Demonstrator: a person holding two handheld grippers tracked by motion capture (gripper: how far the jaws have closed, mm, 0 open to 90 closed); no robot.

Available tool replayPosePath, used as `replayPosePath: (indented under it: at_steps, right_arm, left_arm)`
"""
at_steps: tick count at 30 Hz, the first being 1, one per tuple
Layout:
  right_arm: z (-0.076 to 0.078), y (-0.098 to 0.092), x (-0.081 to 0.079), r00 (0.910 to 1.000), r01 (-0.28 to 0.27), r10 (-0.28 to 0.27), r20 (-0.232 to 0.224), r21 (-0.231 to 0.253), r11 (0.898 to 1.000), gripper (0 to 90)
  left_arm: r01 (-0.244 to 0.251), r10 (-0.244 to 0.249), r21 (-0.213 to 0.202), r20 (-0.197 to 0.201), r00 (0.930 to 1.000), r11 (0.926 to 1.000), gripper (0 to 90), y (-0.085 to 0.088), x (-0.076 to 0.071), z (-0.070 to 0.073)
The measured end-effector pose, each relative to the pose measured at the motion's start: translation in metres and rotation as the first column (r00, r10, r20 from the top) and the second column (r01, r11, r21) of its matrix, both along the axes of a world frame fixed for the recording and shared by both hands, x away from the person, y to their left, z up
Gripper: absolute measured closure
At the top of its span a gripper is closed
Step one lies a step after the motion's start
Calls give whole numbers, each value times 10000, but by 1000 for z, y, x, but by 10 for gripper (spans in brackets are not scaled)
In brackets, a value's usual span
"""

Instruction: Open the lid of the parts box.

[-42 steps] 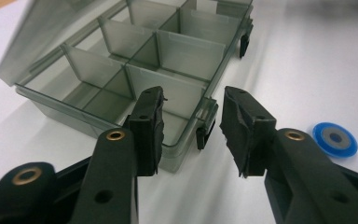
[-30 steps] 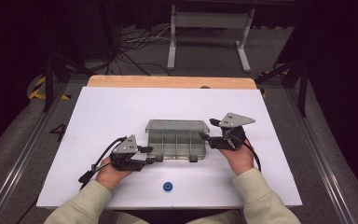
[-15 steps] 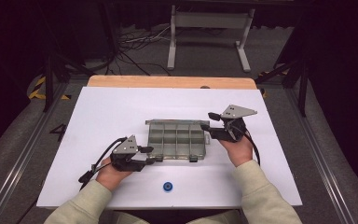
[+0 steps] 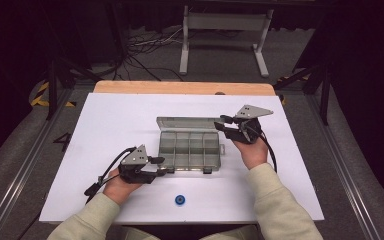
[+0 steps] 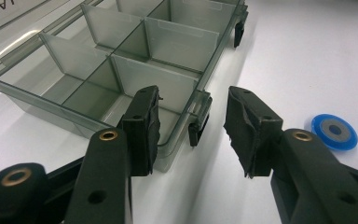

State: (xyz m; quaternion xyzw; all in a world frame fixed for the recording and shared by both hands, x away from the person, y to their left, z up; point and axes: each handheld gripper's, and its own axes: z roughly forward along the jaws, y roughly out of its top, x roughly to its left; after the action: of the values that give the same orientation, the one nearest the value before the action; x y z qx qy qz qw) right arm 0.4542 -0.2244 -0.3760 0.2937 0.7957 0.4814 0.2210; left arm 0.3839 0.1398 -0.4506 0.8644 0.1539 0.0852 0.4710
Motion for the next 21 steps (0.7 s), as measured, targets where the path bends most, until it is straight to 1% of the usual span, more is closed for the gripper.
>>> replayPosePath:
  at_steps: [3, 8, 10, 13, 16, 19, 21]
  right_arm:
    - [-2, 1, 7, 9999, 92, -92, -118, 63, 9999, 616]
    - [-4, 3, 14, 9996, 183, -183, -200, 17, 9998, 627]
    - [-5, 4, 18, 9995, 251, -250, -211, 36, 9997, 634]
    - [-9, 5, 23, 9988, 337, -332, -346, 118, 9994, 633]
    - [-15, 6, 29, 9973, 461, -453, -584, 117, 9989, 634]
    - [-18, 6, 32, 9967, 538, -535, -614, 29, 9985, 637]
    - [-21, 7, 35, 9960, 582, -581, -684, -11, 9983, 638]
  left_arm:
    - [12, -13, -32, -54, 10000, 10000, 548, 0, 0, 0]
    - [31, -31, -18, -21, 10000, 10000, 548, 0, 0, 0]
    - [63, -63, -54, -92, 9999, 10000, 547, 0, 0, -1]
    - [185, -186, -45, -89, 9998, 9998, 548, -1, 0, -1]
    - [227, -228, -58, -154, 9996, 9997, 552, -1, 0, -2]
    - [276, -278, -83, -214, 9994, 9996, 558, -2, 0, -2]
    - [263, -264, -9, -182, 9995, 9997, 556, -2, -1, -1]
